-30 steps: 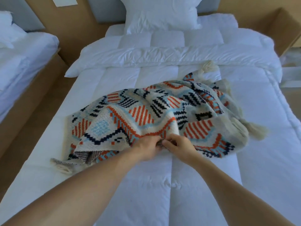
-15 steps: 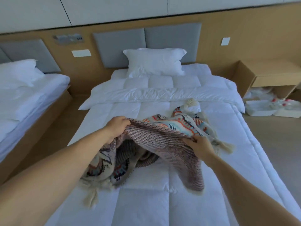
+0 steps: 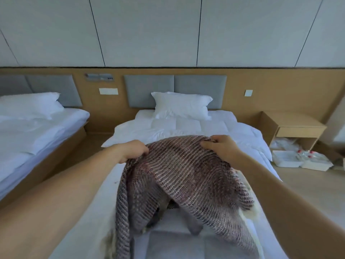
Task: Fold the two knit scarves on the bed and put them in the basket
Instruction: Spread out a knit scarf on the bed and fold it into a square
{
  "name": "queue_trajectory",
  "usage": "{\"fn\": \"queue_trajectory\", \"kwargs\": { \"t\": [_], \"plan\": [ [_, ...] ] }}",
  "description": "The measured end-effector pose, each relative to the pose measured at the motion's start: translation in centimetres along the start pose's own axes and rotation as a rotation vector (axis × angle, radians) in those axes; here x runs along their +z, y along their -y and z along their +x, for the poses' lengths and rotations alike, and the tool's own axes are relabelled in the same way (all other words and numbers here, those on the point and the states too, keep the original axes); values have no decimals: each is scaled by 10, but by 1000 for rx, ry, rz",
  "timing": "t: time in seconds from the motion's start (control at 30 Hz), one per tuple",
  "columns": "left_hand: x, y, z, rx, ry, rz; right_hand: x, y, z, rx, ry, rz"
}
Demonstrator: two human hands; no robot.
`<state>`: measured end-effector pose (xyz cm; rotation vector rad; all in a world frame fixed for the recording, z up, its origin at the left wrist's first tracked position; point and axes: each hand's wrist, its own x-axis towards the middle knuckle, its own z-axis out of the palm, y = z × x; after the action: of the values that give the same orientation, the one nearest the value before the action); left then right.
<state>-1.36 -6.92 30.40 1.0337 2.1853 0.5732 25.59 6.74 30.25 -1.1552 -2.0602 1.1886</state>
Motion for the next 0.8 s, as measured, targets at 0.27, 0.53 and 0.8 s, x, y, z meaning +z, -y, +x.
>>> {"fn": "queue_trajectory", "kwargs": {
  "t": [0.27, 0.53, 0.8],
  "plan": [
    [56, -7, -21, 167, 375, 4, 44, 26, -23, -170, 237, -480],
    [36, -38, -27, 349, 261, -420, 10, 19, -26, -109, 179, -365],
    [-30, -44, -22, 389, -38, -446, -24, -7, -36, 49, 76, -208]
  ]
}}
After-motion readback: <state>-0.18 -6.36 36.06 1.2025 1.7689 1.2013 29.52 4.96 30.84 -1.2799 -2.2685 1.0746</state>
